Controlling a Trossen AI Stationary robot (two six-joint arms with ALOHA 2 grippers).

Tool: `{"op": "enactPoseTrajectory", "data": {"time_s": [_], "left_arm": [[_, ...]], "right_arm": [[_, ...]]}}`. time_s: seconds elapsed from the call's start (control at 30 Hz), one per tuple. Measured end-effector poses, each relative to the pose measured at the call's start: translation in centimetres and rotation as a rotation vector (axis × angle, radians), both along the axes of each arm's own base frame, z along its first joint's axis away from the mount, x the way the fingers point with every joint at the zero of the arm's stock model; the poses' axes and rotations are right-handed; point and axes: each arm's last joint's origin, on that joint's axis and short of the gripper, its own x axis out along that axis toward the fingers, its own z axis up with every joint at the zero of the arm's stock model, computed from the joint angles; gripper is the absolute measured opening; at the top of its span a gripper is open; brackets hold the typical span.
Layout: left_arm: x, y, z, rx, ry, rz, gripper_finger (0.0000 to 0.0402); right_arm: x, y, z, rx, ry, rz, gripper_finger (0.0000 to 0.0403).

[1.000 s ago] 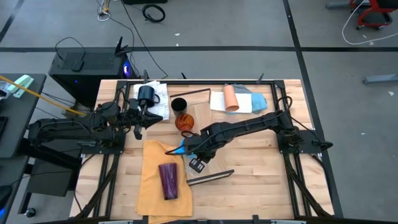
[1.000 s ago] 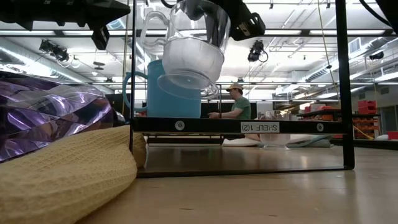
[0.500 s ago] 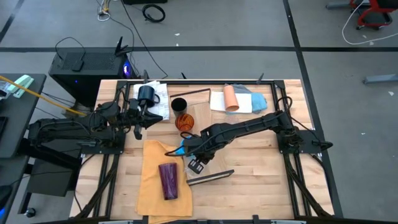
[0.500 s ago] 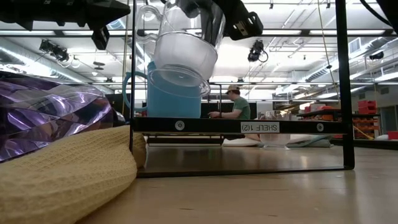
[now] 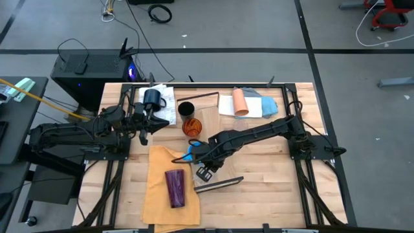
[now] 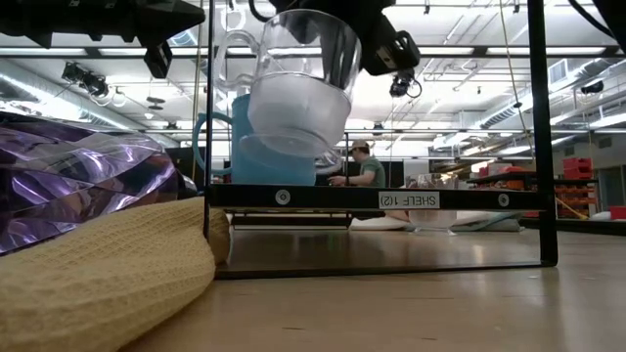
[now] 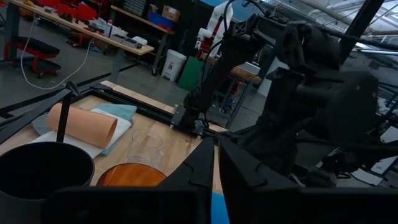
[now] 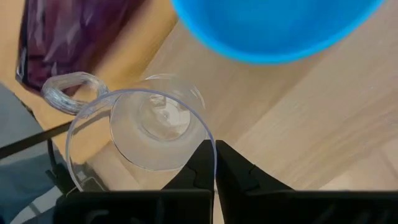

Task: Stack small to large cups/mugs on shelf
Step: Put the transparent mug on the shelf

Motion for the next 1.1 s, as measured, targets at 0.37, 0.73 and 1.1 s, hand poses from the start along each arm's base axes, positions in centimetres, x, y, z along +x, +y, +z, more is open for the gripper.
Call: {"op": "enactPoseTrajectory", "data": {"time_s": [0.37,0.73,1.1], "left_arm": [[0.00,0.00,0.00,-0.001,0.000,0.000,0.0024],[0.00,0.00,0.00,-0.002,0.000,-0.001,0.0036],[0.00,0.00,0.00,-0.002,0.000,-0.001,0.0025]], "right_arm": [[0.11,0.35,-0.28,0.006,-0.016,0.009,0.0009],[0.13,0.34,-0.27,0.000,-0.024,0.045,0.0027],[0.65,0.21,-0.13,0.010,-0.075,0.041,0.0065]]}}
